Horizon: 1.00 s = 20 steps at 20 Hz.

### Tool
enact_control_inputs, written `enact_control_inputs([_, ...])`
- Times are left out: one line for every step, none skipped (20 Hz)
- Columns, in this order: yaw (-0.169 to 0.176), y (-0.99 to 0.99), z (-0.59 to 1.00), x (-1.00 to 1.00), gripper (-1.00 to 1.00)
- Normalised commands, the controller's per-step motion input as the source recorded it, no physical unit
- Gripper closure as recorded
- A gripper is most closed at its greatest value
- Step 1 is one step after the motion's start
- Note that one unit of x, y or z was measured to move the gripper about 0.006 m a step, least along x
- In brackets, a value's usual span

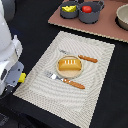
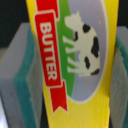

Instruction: Interact with the objects in diverse but meaningful ways.

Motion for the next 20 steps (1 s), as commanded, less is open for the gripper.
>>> enact_control_inputs([0.084,0.0,-0.41,-0.31,1.0])
enact_control_inputs([0.08,0.0,-0.41,-0.33,1.0])
enact_control_inputs([0.077,0.0,-0.43,-0.37,1.0])
enact_control_inputs([0.077,0.0,-0.43,-0.38,1.0])
enact_control_inputs([0.075,0.0,-0.44,-0.47,1.0])
enact_control_inputs([0.078,0.0,-0.42,-0.58,1.0])
enact_control_inputs([0.09,0.0,-0.4,-0.58,1.0])
enact_control_inputs([0.099,0.03,-0.38,-0.55,1.0])
enact_control_inputs([0.101,0.05,-0.36,-0.57,-1.0])
enact_control_inputs([0.104,0.06,-0.29,-0.6,-1.0])
enact_control_inputs([0.106,0.09,-0.16,-0.61,-1.0])
enact_control_inputs([0.108,0.1,0.0,-0.53,-1.0])
enact_control_inputs([0.076,0.12,0.23,-0.43,-1.0])
enact_control_inputs([0.0,0.18,0.62,-0.19,-1.0])
enact_control_inputs([0.0,0.22,0.91,-0.08,-1.0])
enact_control_inputs([-0.003,0.24,1.0,0.0,-1.0])
enact_control_inputs([-0.004,0.26,1.0,0.0,-1.0])
enact_control_inputs([0.0,0.26,1.0,0.0,-1.0])
enact_control_inputs([0.0,0.27,1.0,0.0,-1.0])
enact_control_inputs([0.0,0.26,1.0,0.0,-1.0])
